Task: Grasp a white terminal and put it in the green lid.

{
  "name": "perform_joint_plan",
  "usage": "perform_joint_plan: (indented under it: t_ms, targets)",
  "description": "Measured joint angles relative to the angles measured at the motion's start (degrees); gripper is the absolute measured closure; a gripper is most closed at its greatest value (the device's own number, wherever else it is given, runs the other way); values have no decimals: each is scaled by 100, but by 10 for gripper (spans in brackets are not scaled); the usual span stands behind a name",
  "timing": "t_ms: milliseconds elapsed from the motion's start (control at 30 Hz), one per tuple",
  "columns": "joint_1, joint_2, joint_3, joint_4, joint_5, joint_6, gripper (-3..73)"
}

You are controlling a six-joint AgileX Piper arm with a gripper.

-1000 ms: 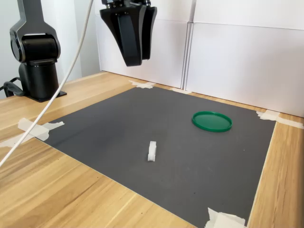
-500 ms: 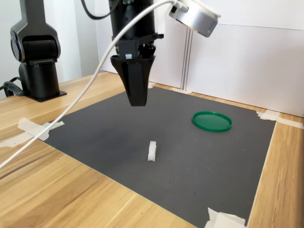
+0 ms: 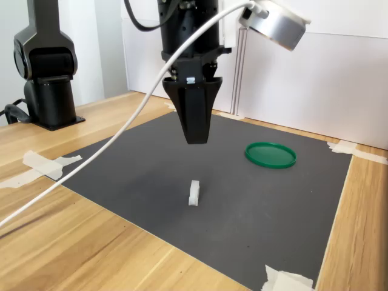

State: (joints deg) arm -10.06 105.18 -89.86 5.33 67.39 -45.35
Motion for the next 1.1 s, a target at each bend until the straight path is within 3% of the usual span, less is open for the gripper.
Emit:
perform_joint_plan:
  t_ms: [767, 1100]
  targets:
    - [0, 363, 78, -30, -452, -216, 88]
    - [0, 371, 594, 90, -762, -335, 88]
